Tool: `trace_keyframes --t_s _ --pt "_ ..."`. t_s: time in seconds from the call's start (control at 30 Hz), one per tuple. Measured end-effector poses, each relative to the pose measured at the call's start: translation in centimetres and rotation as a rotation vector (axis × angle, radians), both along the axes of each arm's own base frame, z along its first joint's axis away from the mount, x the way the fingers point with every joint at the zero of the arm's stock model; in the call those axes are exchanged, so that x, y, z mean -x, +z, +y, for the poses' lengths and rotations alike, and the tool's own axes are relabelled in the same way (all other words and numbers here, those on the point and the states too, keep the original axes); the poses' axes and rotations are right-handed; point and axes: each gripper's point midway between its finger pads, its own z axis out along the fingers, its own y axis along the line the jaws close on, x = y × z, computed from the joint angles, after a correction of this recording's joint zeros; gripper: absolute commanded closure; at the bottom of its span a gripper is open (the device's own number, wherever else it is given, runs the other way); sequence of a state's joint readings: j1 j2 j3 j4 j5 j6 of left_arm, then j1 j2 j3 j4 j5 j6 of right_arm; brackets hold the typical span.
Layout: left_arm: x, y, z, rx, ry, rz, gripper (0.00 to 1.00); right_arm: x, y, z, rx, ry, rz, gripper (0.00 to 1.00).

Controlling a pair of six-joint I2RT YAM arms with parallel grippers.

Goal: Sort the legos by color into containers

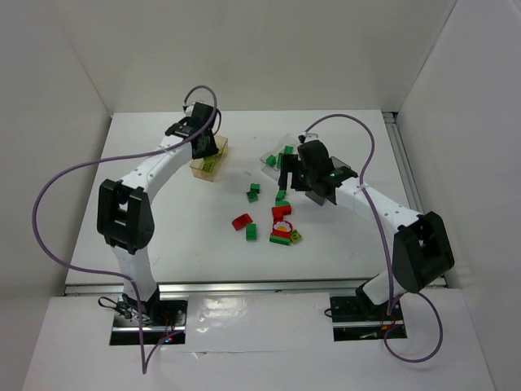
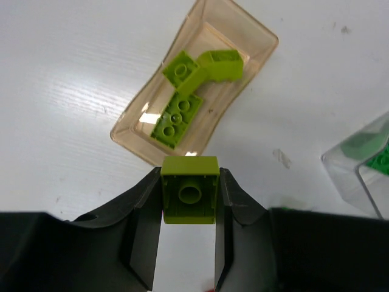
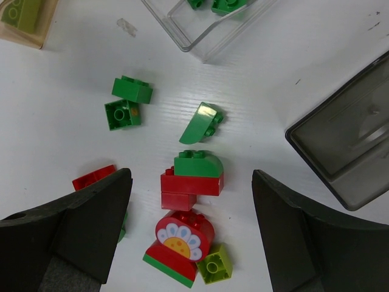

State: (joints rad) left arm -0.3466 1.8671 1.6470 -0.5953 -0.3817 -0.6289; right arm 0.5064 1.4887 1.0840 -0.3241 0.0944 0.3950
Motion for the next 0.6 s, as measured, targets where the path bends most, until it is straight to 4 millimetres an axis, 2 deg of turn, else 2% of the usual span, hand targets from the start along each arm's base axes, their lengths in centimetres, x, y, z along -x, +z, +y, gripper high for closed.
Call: trace_keyframes --t_s 0.03,0.07,0.13,0.2,0.3,0.4,0.47,0.6 --pt "-0.8 0.0 0.3 0.000 0.010 -0.003 0.66 0.0 0.0 0.0 0.000 0.001 0.001 0.13" --pt "-1.5 -0.2 0.6 0.000 0.017 -0.003 0.44 0.0 0.0 0.0 -0.002 0.002 0.002 0.13" --pt "-2.8 -1.2 1.0 -0.009 0.010 0.016 0.20 0.1 0.0 0.1 -0.006 0.005 0.003 0.13" --pt "-3.7 -2.3 1.2 -0.011 0.014 0.044 0.08 0.1 0.0 0.2 -0.009 0.007 0.006 0.13" --pt "-4.2 -3.8 1.5 -0.033 0.008 0.086 0.08 0.2 0.0 0.3 -0.012 0.010 0.007 0.13" --pt "-2.6 -4.4 1.4 -0.051 -0.005 0.127 0.15 0.1 0.0 0.2 -0.012 0.007 0.007 0.12" --pt "-1.1 -4.2 0.8 -0.056 -0.026 0.136 0.19 0.1 0.0 0.2 -0.011 0.001 0.006 0.11" --pt "3.8 -2.7 -1.4 -0.034 -0.108 0.142 0.19 0.0 0.0 0.0 -0.010 -0.015 0.007 0.10"
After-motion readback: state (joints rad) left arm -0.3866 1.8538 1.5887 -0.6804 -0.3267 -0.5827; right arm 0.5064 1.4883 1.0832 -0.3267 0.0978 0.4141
